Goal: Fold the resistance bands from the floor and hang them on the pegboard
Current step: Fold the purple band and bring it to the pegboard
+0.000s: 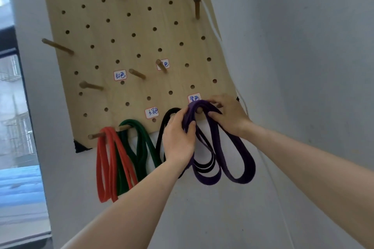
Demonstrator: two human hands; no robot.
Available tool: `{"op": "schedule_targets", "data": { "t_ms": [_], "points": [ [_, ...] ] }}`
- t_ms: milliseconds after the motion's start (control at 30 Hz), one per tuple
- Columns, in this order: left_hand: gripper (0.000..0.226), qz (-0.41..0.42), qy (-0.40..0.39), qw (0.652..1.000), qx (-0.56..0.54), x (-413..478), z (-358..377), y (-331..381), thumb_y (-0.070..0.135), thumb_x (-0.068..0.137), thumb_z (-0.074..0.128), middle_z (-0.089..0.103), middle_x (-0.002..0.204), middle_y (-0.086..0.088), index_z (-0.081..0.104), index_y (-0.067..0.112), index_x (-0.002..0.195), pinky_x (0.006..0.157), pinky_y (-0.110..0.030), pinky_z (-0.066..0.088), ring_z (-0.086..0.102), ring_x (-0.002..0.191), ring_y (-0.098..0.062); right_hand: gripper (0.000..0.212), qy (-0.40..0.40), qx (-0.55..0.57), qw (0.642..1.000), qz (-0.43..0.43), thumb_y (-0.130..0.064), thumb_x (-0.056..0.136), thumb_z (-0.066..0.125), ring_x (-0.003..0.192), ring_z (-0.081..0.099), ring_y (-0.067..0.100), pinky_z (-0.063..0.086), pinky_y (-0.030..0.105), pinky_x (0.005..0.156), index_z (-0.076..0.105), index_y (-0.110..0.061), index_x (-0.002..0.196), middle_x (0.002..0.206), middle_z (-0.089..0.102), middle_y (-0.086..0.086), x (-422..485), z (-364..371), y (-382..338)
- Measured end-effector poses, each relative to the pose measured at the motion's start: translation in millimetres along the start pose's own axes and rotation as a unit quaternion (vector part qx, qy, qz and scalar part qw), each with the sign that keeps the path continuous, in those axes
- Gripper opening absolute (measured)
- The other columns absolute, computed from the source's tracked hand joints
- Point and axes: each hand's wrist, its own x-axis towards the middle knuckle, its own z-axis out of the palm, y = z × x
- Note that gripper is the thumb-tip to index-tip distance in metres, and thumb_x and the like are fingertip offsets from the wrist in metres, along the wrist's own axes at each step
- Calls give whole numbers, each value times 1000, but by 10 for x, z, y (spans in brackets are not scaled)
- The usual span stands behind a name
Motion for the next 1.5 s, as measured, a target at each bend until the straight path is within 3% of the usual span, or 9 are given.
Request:
{"op": "schedule_targets", "data": {
  "t_ms": [133, 233, 333, 467, 700, 833, 1000, 1233, 1500],
  "points": [
    [46, 59, 16, 990, 131, -68, -54, 46, 28, 95, 67, 56, 141, 4, 57, 27, 140, 90, -35, 51, 56, 123, -19, 63, 25, -44, 997, -59, -7, 89, 67, 110, 54, 12, 49, 29, 97, 45, -32, 142, 131, 49, -6, -206, 35, 101],
    [41, 117, 50, 965, 228, -66, -44, 70, 35, 90, 73, 65, 118, 3, 64, 23, 128, 76, -32, 48, 59, 105, -21, 72, 20, -94, 992, -80, -10, 88, 70, 113, 54, 16, 53, 35, 96, 35, -31, 148, 137, 44, -6, -330, 86, 178],
    [36, 99, 25, 972, 213, 17, -75, 161, 30, 93, 71, 62, 104, 2, 61, 23, 126, 63, -28, 41, 59, 85, -19, 87, 8, -114, 991, -72, -15, 88, 70, 112, 54, 16, 56, 35, 90, 18, -38, 154, 143, 39, -6, -460, 153, 229],
    [42, 98, -13, 979, 178, 121, -78, 186, 21, 96, 66, 59, 111, -1, 56, 27, 137, 69, -34, 50, 62, 87, -22, 98, -9, -112, 993, -41, -14, 90, 66, 93, 56, 15, 58, 36, 77, 0, -53, 151, 127, 44, -6, -563, 245, 243],
    [48, 89, -24, 978, 189, 224, -110, 98, 17, 98, 63, 62, 110, -3, 52, 27, 144, 73, -35, 49, 64, 86, -26, 59, 57, -36, 997, -22, -4, 95, 54, 96, 58, 17, 54, 35, 90, 44, -35, 144, 123, 52, -4, -341, 65, 213],
    [32, 55, -49, 974, 214, 213, -84, 46, 25, 95, 67, 68, 101, -2, 64, 21, 127, 71, -31, 44, 67, 90, -25, 38, 74, -56, 994, -51, -7, 95, 59, 92, 58, 16, 51, 33, 90, 63, -22, 129, 111, 57, -5, -103, -43, 186],
    [47, 24, -73, 966, 246, 60, 68, 62, 28, 96, 66, 71, 115, -4, 55, 20, 142, 78, -38, 52, 69, 100, -29, 34, 4, -138, 986, -92, -2, 91, 60, 95, 61, 27, 53, 38, 83, 57, -15, 122, 112, 56, 4, -4, -64, 128],
    [68, 129, -94, 949, 270, -181, 136, -206, 17, 94, 68, 24, 168, -8, 39, 17, 156, 100, -36, 51, 42, 143, -29, 72, -22, -201, 964, -174, 3, 87, 64, 135, 44, 28, 51, 39, 101, 36, -17, 150, 157, 33, 2, -282, 51, 296],
    [78, 143, -128, 928, 318, -154, 171, -291, 37, 98, 54, 4, 172, -9, 17, 14, 163, 85, -33, 54, 58, 114, -25, 70, -93, -269, 946, -157, -26, 98, 58, 135, 45, 23, 51, 40, 101, 22, -17, 157, 167, 3, -11, -323, 64, 410]
  ]
}}
